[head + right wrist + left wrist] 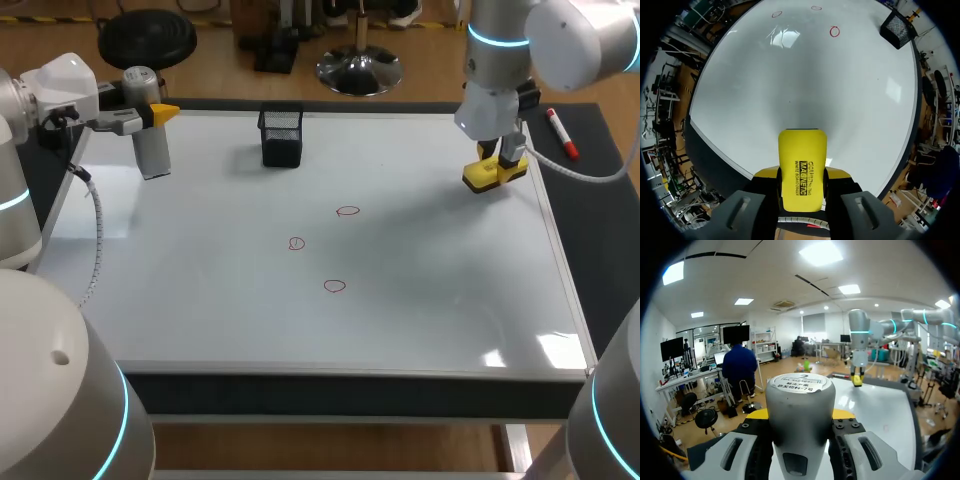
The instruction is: Pick up the inspection probe, press it on each red-marked spot on the whiteboard one by one, put down the probe, pick up the eraser, and wipe off all the red marks.
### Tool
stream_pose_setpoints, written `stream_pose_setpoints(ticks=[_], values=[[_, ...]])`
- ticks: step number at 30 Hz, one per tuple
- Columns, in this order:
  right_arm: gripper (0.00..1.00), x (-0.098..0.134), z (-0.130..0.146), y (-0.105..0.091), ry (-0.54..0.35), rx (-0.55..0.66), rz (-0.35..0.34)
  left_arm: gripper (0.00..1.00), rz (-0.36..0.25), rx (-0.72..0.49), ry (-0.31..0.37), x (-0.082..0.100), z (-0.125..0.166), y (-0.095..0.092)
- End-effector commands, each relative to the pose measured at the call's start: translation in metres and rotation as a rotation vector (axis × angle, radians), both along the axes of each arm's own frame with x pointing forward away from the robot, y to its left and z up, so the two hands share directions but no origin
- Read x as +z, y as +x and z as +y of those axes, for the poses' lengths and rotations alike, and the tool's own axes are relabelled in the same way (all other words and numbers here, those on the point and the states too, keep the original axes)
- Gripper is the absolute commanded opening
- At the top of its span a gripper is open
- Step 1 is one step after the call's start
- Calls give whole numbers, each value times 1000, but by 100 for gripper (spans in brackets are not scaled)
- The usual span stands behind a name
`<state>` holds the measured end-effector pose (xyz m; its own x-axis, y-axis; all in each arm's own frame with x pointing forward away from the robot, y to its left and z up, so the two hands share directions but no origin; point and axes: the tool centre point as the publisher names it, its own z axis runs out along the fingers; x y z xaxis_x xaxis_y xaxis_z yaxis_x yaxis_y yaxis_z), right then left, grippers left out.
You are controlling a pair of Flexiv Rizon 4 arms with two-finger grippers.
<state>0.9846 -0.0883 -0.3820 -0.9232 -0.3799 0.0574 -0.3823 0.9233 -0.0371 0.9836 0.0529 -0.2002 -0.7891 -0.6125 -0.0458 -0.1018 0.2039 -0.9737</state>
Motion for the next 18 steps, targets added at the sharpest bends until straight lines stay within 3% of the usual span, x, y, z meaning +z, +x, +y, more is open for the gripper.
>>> stream_pose_setpoints(ticks=[1,7,9,11,18], values=[[0,2,-1,0,-3,2,0,0,-6,3,-2,0,0,-1],[0,2,-1,0,-3,2,0,0,-6,3,-2,0,0,-1],[0,2,-1,0,-3,2,0,0,-5,0,-1,-1,-4,-6],[0,2,-1,0,-3,2,0,0,-45,-2,8,-1,-8,-13],[0,2,-1,0,-3,2,0,0,-53,-17,-4,0,-27,-39]])
